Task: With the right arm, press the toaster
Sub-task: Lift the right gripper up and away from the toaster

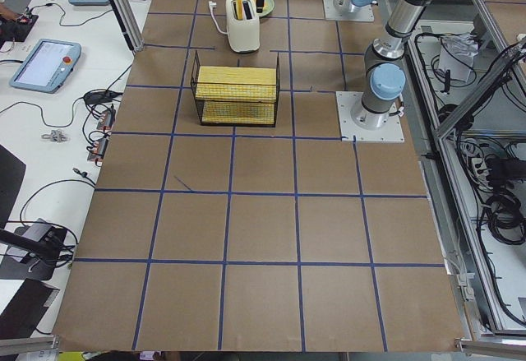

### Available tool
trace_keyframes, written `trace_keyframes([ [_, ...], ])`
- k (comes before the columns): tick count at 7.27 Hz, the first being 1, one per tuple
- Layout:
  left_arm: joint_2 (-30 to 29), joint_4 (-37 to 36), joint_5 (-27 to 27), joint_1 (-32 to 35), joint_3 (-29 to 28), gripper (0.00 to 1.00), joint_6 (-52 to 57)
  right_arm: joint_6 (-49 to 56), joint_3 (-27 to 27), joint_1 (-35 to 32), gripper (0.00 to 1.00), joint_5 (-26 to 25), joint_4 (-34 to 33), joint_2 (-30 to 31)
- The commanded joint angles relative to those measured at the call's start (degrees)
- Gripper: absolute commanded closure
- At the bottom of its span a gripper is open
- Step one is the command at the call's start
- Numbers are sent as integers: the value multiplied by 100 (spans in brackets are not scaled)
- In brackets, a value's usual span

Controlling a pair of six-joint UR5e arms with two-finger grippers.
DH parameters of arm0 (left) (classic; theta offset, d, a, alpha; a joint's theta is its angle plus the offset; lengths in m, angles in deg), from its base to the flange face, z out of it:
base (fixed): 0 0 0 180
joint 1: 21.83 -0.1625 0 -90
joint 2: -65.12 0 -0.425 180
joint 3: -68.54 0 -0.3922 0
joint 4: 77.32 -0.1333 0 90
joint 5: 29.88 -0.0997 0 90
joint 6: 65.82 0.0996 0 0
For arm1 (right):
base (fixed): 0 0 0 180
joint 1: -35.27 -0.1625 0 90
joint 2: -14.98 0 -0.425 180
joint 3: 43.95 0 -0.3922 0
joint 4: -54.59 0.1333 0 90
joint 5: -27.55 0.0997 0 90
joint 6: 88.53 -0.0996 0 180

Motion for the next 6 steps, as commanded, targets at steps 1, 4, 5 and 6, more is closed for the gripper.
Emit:
trace_keyframes([
  [1,0,0,0,0,0,0,0,-2039,-377,59,88,422,541,-68],
  [4,0,0,0,0,0,0,0,-4004,-474,68,64,-40,938,-112],
  [5,0,0,0,0,0,0,0,-4281,-397,51,33,-49,973,-87],
  [6,0,0,0,0,0,0,0,-4432,-413,51,22,-14,964,-104],
])
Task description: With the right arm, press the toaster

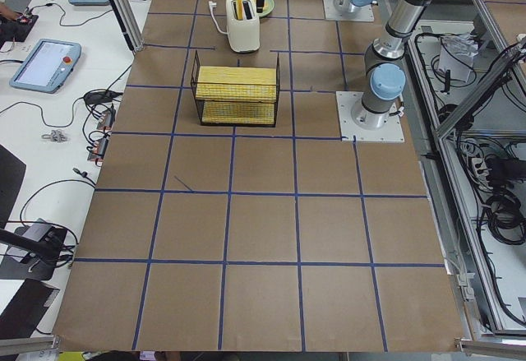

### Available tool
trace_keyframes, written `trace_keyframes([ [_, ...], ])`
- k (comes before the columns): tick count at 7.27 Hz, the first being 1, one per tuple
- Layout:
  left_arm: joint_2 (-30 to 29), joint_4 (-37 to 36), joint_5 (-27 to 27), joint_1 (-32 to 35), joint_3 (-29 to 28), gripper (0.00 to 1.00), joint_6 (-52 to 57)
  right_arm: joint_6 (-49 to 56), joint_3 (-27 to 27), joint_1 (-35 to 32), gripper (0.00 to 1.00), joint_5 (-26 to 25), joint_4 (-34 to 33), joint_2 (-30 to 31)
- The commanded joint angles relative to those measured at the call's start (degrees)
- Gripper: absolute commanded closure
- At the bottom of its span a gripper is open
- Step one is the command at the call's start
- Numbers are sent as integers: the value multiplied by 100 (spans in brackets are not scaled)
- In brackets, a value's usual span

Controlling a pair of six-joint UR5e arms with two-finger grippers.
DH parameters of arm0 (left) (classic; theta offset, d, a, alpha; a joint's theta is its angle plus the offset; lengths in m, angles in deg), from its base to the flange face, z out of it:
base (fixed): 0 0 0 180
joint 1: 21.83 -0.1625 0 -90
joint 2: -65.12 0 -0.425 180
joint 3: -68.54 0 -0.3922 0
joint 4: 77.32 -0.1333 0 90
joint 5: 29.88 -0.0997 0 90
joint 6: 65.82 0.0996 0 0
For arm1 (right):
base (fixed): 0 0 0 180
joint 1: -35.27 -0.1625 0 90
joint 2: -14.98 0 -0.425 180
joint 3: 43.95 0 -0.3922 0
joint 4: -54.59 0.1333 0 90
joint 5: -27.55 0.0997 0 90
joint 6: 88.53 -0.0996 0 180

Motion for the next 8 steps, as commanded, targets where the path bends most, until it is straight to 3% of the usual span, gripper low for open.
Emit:
trace_keyframes([
  [1,0,0,0,0,0,0,0,-356,6,4,0,36,-10,-11],
  [8,0,0,0,0,0,0,0,-162,23,-5,0,1,-36,-11],
])
